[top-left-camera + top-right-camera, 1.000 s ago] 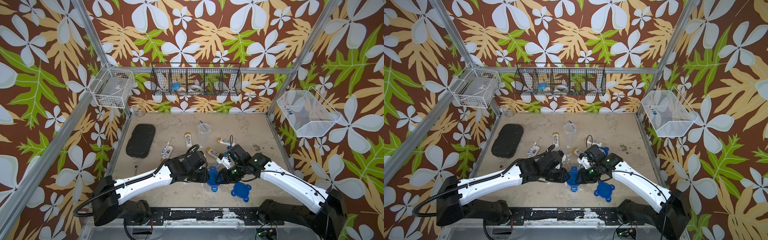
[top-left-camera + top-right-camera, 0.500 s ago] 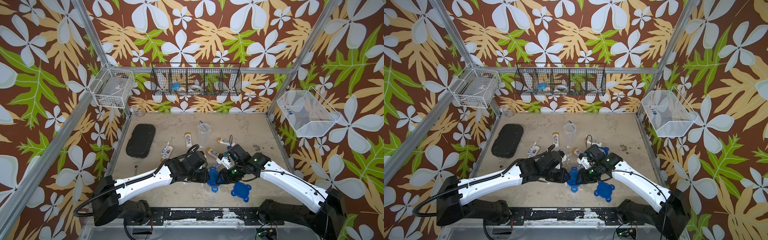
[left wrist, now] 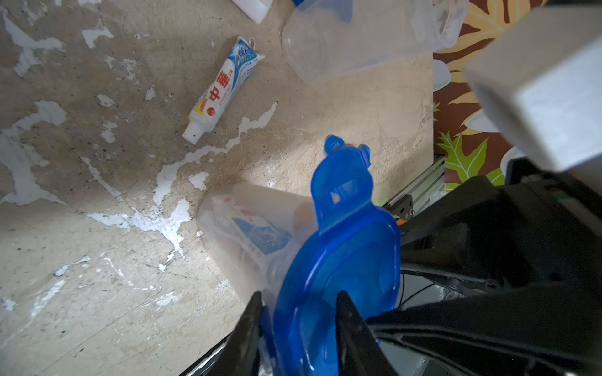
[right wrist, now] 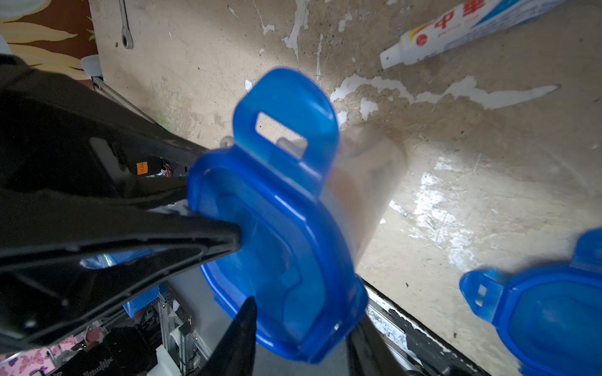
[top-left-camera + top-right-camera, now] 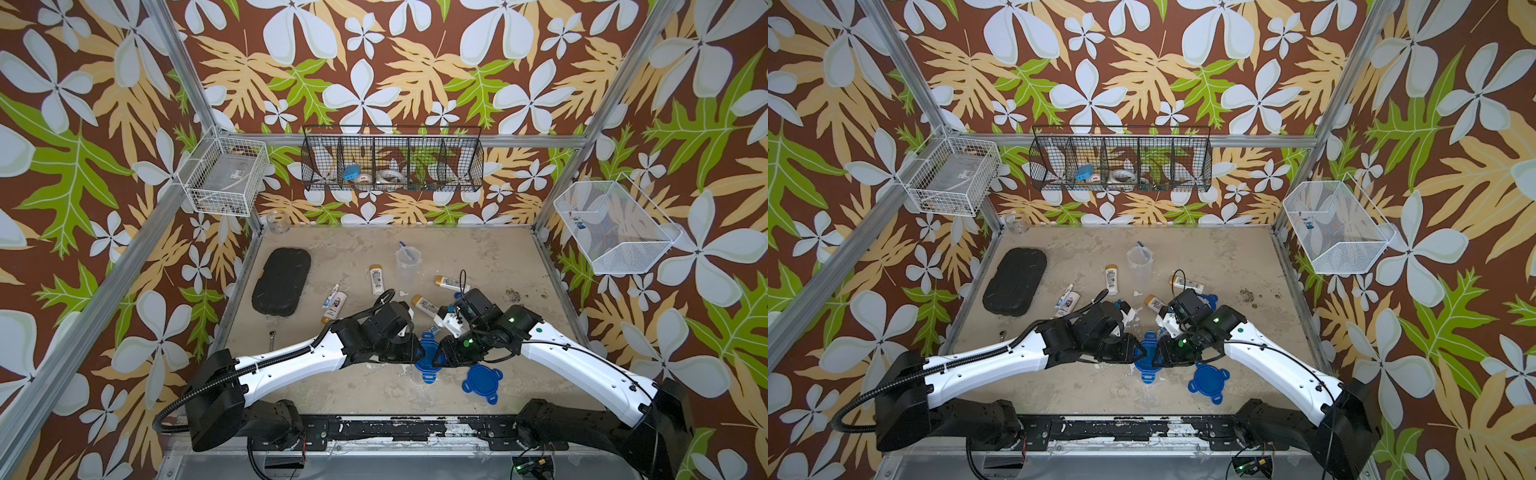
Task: Pack away toiletry kits
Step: Close the fastener on the container.
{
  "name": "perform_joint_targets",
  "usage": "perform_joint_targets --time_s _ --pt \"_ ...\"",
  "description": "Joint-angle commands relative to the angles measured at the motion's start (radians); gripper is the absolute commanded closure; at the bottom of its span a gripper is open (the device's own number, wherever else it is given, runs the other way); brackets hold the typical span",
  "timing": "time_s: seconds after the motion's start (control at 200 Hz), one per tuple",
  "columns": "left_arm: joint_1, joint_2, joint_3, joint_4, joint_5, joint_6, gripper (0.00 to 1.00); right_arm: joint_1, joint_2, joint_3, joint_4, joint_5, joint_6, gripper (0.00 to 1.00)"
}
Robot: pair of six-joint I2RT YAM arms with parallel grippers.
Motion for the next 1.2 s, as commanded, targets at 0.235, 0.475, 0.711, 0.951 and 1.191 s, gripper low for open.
perform_joint_targets --time_s 0.235,0.475,0.711,0.951,1.191 --pt "0.061 -0.015 0.089 -0.261 -0.026 0.128 0.32 -0.005 0.010 0.023 0.222 0.135 -0.142 0.54" --pt "0.069 -0.022 0.130 -0.352 -0.085 0.147 0.29 -0.004 0.020 0.066 0.181 0.181 -0.157 0.49" --pt "0.076 -0.026 0.250 -0.446 -0.172 0.216 0.38 -0.004 -0.011 0.168 0.069 0.213 -0.163 0.41" --pt "0.075 0.109 0.445 -0.440 -0.172 0.333 0.45 0.026 -0.177 0.025 -0.023 0.159 -0.092 0.43" --pt "0.075 0.163 0.456 -0.435 -0.120 0.397 0.49 0.050 -0.194 -0.069 0.057 0.113 -0.037 0.46"
